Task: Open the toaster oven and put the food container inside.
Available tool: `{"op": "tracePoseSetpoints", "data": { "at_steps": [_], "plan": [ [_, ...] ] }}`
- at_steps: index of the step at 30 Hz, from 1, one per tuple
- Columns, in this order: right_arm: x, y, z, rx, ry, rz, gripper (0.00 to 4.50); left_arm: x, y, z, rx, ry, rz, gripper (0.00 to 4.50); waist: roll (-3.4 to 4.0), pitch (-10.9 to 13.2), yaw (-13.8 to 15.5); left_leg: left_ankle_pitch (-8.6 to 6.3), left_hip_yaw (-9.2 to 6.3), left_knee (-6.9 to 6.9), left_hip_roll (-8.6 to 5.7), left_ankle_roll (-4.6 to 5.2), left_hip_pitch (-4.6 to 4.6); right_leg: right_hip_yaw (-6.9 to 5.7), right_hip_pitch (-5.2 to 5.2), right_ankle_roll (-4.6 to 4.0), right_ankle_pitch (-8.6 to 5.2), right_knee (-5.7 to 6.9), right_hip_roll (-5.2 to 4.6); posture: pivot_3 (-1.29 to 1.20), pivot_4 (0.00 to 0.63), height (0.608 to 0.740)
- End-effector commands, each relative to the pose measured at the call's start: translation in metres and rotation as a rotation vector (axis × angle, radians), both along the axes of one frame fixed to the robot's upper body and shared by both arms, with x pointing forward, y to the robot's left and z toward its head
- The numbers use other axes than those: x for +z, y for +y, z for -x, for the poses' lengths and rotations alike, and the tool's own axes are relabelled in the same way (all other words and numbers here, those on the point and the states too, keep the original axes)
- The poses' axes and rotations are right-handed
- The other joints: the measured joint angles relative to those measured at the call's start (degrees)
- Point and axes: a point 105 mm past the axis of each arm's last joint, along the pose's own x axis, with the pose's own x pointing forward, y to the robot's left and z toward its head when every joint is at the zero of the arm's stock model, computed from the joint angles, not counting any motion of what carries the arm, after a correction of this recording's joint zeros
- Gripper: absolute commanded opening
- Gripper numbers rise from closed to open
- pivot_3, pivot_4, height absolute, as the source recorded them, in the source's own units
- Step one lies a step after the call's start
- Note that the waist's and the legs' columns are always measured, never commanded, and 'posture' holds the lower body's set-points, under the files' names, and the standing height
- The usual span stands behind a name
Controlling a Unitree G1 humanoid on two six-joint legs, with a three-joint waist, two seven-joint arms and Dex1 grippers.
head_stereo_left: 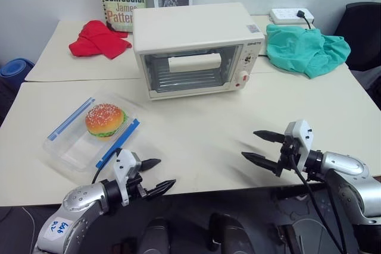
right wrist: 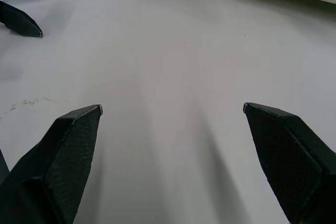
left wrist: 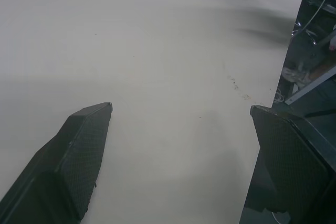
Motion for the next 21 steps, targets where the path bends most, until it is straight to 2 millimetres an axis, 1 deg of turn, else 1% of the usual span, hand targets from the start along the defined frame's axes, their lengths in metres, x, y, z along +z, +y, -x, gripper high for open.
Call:
{"op": "tracePoseSetpoints", "data": {
  "at_steps": [1,4,7,10,13,15,18,20,21],
  "plan": [
    [0.010,0.001,-0.001,0.014,-0.049,0.017,4.50,0.003,-0.002,0.003,-0.025,-0.024,0.006,4.48,0.00,0.0,0.0,0.00,0.00,0.00,0.00,0.00,0.00,0.00,0.00,0.00,0.00,0.00,0.00,0.00,0.150,0.740],
    [0.010,0.002,-0.001,0.015,-0.050,0.017,4.50,0.006,0.000,-0.002,0.022,-0.017,0.039,4.48,0.00,0.0,0.0,0.00,0.00,0.00,0.00,0.00,0.00,0.00,0.00,0.00,0.00,0.00,0.00,0.00,0.150,0.740],
    [0.009,0.003,-0.001,0.012,-0.038,0.009,4.50,0.008,0.002,-0.004,0.031,-0.002,0.051,4.48,0.00,0.0,0.0,0.00,-0.01,0.00,0.00,0.00,0.00,0.00,0.00,0.00,0.00,0.00,0.00,0.00,0.150,0.740],
    [0.012,0.006,0.000,0.034,-0.010,-0.027,4.50,0.018,-0.003,0.004,-0.041,0.026,0.127,4.48,0.00,0.0,0.0,0.00,0.00,0.00,0.01,0.00,0.00,0.00,-0.01,0.00,0.00,0.01,0.00,0.00,0.150,0.740],
    [0.022,0.009,-0.003,0.031,-0.017,-0.073,4.50,0.031,-0.007,-0.001,-0.039,0.005,0.160,4.48,0.00,0.0,0.0,0.00,-0.01,0.00,0.01,0.00,0.00,0.00,0.00,0.00,0.00,0.01,0.00,0.00,0.150,0.740],
    [0.033,0.010,-0.009,0.014,-0.024,-0.117,4.50,0.047,-0.010,-0.002,-0.062,-0.021,0.188,4.48,0.00,0.0,0.0,0.00,-0.01,0.00,0.01,0.00,0.00,0.01,0.00,0.00,0.01,0.02,0.00,0.00,0.150,0.740],
    [0.050,0.012,-0.016,0.021,-0.043,-0.166,4.50,0.079,-0.014,0.000,-0.128,-0.071,0.241,4.48,0.00,0.0,0.0,0.02,-0.02,0.01,0.01,0.01,0.00,0.03,0.00,0.01,0.01,0.06,0.01,0.00,0.150,0.740],
    [0.065,0.015,-0.026,0.022,-0.077,-0.185,4.50,0.104,-0.017,-0.002,-0.165,-0.133,0.264,4.48,0.01,0.0,0.0,0.01,-0.03,0.00,0.01,0.00,0.00,0.04,0.00,0.00,0.00,0.09,0.02,0.00,0.150,0.740],
    [0.078,0.019,-0.037,0.011,-0.101,-0.212,4.50,0.118,-0.020,-0.004,-0.188,-0.173,0.274,4.48,0.01,0.0,0.0,0.03,-0.02,0.01,0.00,-0.02,-0.01,0.05,-0.01,0.01,0.01,0.10,0.03,0.00,0.150,0.740]
  ]
}}
